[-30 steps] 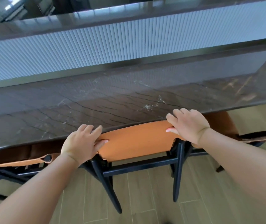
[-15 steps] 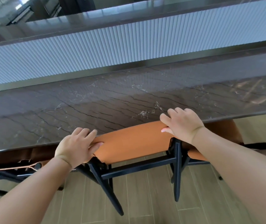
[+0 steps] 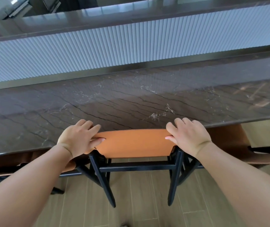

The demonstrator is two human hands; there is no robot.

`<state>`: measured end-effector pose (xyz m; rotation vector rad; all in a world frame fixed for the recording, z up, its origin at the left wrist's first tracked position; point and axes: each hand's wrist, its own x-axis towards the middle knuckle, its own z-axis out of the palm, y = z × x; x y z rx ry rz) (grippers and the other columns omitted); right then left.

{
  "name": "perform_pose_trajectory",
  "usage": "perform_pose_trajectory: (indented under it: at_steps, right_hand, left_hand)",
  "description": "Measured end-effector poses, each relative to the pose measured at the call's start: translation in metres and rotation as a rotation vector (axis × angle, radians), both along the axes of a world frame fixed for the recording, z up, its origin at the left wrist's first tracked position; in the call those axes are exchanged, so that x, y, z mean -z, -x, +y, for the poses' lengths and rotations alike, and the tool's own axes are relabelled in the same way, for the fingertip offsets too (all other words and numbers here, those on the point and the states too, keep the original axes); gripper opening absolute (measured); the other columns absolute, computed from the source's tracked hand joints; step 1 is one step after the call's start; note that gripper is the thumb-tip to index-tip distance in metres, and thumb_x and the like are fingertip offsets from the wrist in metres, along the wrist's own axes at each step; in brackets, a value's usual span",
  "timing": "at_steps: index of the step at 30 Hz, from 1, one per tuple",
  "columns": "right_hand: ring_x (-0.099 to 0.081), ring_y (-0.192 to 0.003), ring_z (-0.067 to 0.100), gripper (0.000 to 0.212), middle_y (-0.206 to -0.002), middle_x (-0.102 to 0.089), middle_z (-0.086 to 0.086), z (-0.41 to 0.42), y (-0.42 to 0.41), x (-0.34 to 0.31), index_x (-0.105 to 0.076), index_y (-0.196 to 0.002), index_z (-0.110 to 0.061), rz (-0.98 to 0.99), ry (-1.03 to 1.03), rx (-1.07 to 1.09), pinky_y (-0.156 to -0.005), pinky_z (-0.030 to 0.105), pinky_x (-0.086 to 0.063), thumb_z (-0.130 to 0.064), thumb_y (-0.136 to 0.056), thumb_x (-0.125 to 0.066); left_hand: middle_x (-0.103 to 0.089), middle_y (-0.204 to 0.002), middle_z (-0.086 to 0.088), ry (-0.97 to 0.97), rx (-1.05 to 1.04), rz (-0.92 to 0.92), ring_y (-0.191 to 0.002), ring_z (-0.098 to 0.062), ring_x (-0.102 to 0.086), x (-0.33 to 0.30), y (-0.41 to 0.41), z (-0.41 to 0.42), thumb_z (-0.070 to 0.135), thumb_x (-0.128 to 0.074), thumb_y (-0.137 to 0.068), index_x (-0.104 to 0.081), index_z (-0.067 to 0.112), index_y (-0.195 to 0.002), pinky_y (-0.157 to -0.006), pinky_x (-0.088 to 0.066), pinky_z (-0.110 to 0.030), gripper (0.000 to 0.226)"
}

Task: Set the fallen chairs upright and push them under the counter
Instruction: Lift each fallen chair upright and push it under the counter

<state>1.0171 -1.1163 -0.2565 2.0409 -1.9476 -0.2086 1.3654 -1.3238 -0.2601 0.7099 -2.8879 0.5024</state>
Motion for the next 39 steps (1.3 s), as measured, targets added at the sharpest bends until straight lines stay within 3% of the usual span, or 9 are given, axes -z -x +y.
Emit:
perform_pose_trajectory:
  at_steps: [5, 11, 14, 20, 29, 32, 39]
  right_hand:
    - [-0.048, -0.058, 0.028, 0.050, -0.073, -0.051, 0.011, -0.010, -0.010, 0.000, -0.043, -0.109, -0.009, -0.016, 0.010, 0.024, -0.045, 0.032, -0.031, -0.047, -0.087, -0.066]
    - [-0.050, -0.061, 0.027, 0.047, -0.075, -0.050, 0.008, -0.013, -0.011, -0.001, -0.045, -0.107, -0.011, -0.003, 0.010, 0.028, -0.047, 0.034, -0.037, -0.049, -0.088, -0.064]
    - [-0.049, -0.057, 0.028, 0.048, -0.070, -0.049, 0.009, -0.009, -0.013, 0.000, -0.044, -0.101, -0.010, -0.028, 0.047, -0.010, -0.046, 0.033, -0.032, -0.046, -0.084, -0.070]
    - [-0.049, -0.056, 0.029, 0.046, -0.070, -0.051, 0.010, 0.002, -0.004, 0.010, -0.051, -0.100, -0.007, -0.019, 0.044, -0.045, -0.047, 0.033, -0.028, -0.043, -0.082, -0.074]
    - [-0.054, -0.063, 0.027, 0.041, -0.075, -0.056, 0.007, 0.012, 0.036, 0.020, -0.058, -0.101, -0.010, 0.010, -0.029, -0.021, -0.049, 0.036, -0.043, -0.048, -0.087, -0.066]
    - [-0.054, -0.063, 0.028, 0.041, -0.074, -0.055, 0.008, 0.017, 0.044, 0.023, -0.059, -0.099, -0.009, -0.003, -0.029, -0.019, -0.049, 0.035, -0.042, -0.047, -0.086, -0.067]
    - [-0.050, -0.060, 0.031, 0.040, -0.069, -0.049, 0.009, 0.020, 0.041, 0.027, -0.054, -0.091, -0.008, -0.067, 0.025, -0.053, -0.046, 0.036, -0.040, -0.043, -0.084, -0.072]
  left_hand:
    - [-0.064, -0.086, -0.011, 0.008, 0.029, 0.014, -0.077, -0.033, -0.061, -0.001, -0.004, -0.019, 0.062, -0.038, -0.091, -0.068, 0.008, -0.102, -0.048, -0.050, -0.037, 0.063]
    - [-0.056, -0.069, -0.004, -0.016, -0.048, 0.034, -0.063, -0.028, -0.056, -0.003, -0.004, -0.010, 0.063, -0.040, -0.088, -0.057, 0.013, -0.076, -0.046, -0.034, -0.029, 0.055]
    - [-0.053, -0.064, -0.003, -0.021, -0.065, 0.037, -0.056, -0.027, -0.054, -0.001, -0.008, -0.001, 0.062, -0.039, -0.089, -0.055, 0.014, -0.071, -0.046, -0.030, -0.029, 0.053]
    - [-0.050, -0.062, -0.001, -0.017, -0.084, 0.064, -0.057, -0.026, -0.053, 0.008, -0.010, 0.021, 0.061, -0.041, -0.091, -0.053, 0.017, -0.069, -0.047, -0.035, -0.032, 0.051]
    - [-0.051, -0.063, 0.000, -0.011, -0.121, 0.105, -0.056, -0.024, -0.053, 0.026, 0.016, 0.078, 0.053, -0.048, -0.093, -0.058, 0.017, -0.075, -0.045, -0.039, -0.032, 0.042]
    - [-0.051, -0.064, 0.000, -0.032, -0.143, 0.090, -0.058, -0.025, -0.054, 0.032, 0.022, 0.088, 0.052, -0.049, -0.093, -0.056, 0.018, -0.074, -0.046, -0.039, -0.032, 0.040]
    - [-0.058, -0.065, -0.001, -0.052, -0.070, 0.050, -0.057, -0.026, -0.056, 0.031, 0.018, 0.077, 0.047, -0.035, -0.098, -0.061, 0.016, -0.076, -0.047, -0.046, -0.034, 0.047]
